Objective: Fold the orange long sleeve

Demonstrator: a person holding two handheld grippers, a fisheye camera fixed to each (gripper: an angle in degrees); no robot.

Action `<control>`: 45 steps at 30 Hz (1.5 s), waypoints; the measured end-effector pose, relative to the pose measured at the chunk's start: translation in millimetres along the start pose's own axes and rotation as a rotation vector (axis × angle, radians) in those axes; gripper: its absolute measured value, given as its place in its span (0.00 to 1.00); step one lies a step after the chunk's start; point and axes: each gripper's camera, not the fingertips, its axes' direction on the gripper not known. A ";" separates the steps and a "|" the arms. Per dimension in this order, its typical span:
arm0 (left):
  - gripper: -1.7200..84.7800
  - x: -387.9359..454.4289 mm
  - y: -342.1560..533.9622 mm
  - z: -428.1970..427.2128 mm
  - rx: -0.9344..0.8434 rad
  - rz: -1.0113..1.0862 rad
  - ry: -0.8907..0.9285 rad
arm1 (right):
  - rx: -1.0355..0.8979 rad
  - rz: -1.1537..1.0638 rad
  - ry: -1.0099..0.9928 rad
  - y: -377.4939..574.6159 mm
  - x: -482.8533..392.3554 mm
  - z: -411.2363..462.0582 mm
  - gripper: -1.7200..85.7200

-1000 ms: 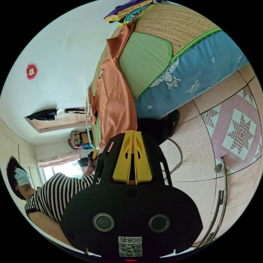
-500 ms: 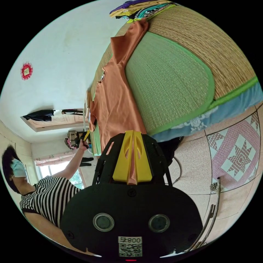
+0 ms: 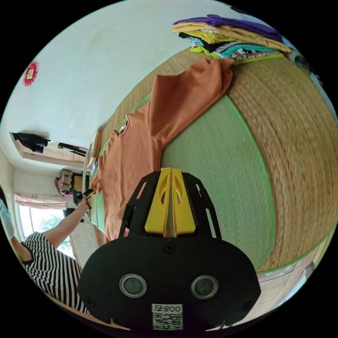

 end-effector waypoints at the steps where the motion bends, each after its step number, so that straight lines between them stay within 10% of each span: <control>1: 0.02 -3.0 -3.6 -9.0 0.002 -0.007 -0.010 | 0.023 -0.014 0.047 -21.0 -7.5 1.2 0.02; 12: 0.02 -12.6 -11.1 -77.6 -0.007 0.031 -0.066 | -0.004 -0.030 0.464 -159.7 -26.2 47.6 0.02; 23: 0.02 -42.6 -19.9 -147.3 -0.007 0.029 -0.078 | 0.126 0.094 0.390 -68.4 4.2 10.5 0.02; 34: 0.02 -73.6 -13.1 -226.8 0.027 -0.005 -0.039 | 0.224 0.091 0.313 -179.1 21.1 -31.1 0.13; 45: 0.02 -103.2 -16.6 -300.9 0.010 -0.027 -0.057 | 0.347 0.050 0.344 -146.2 3.1 -88.7 0.03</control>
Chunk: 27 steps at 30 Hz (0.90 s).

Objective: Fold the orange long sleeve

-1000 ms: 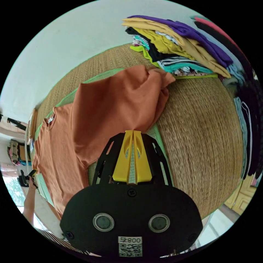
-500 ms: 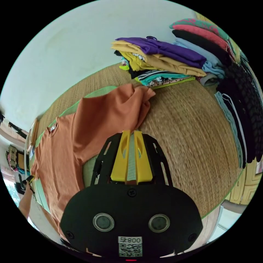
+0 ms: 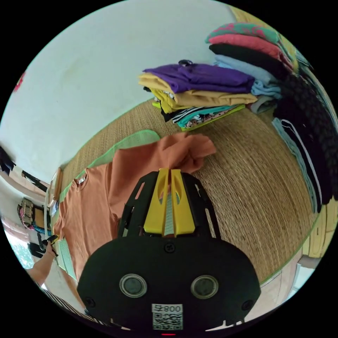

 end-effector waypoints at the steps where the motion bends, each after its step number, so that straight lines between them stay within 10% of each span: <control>1: 0.02 -3.3 -0.2 -8.0 0.000 0.000 0.000 | 0.017 0.028 -0.016 13.0 8.0 -9.8 0.03; 17: 0.02 -35.9 36.4 -162.9 0.130 -0.027 0.090 | 0.024 0.298 -0.143 37.5 77.6 -29.2 0.03; 27: 0.02 168.5 24.8 -166.1 -0.002 0.465 0.306 | -0.048 -0.408 -0.176 -56.7 -198.2 20.8 0.02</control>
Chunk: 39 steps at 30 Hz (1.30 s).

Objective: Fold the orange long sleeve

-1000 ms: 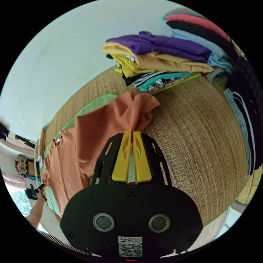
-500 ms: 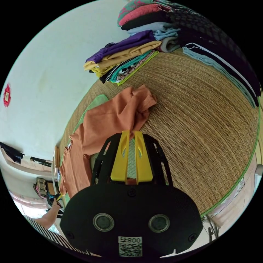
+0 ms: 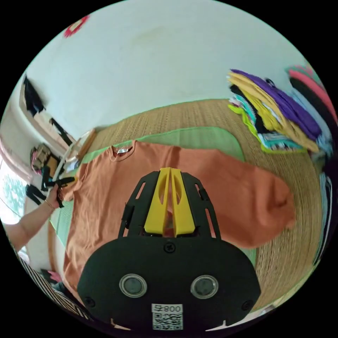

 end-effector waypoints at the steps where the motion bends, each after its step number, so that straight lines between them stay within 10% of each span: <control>1: 0.02 17.5 -14.5 3.8 -0.003 0.028 -0.022 | -0.022 -0.070 0.021 -24.7 -25.0 17.3 0.02; 12: 0.02 106.9 -43.7 4.2 0.058 0.256 -0.383 | -0.155 -0.260 0.269 -111.0 -84.3 149.8 0.02; 39: 0.02 168.9 -48.1 -159.7 0.083 0.164 -0.157 | -0.089 -0.177 0.029 -138.7 -108.4 159.1 0.02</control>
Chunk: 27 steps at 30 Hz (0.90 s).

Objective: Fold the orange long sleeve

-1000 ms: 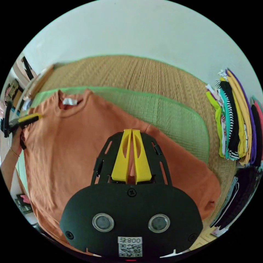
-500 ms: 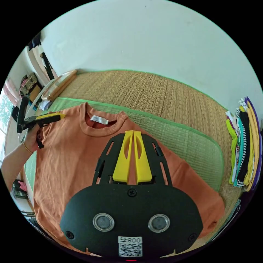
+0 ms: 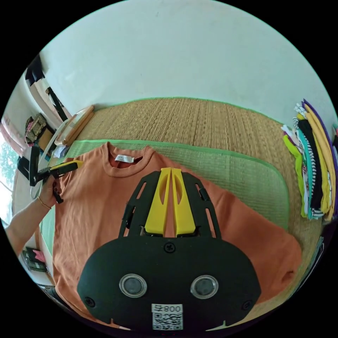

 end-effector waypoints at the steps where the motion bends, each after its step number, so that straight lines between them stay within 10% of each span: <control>1: 0.02 4.4 4.6 -10.5 0.015 0.017 0.002 | 0.031 0.024 0.000 20.1 8.4 -14.3 0.02; 8: 0.02 2.4 19.9 -36.9 -0.029 -0.012 -0.024 | -0.062 0.165 -0.074 117.8 53.7 -8.3 0.02; 27: 0.05 236.2 -12.1 -54.4 -0.199 0.545 0.587 | 0.238 0.918 0.027 435.5 267.3 -140.4 0.13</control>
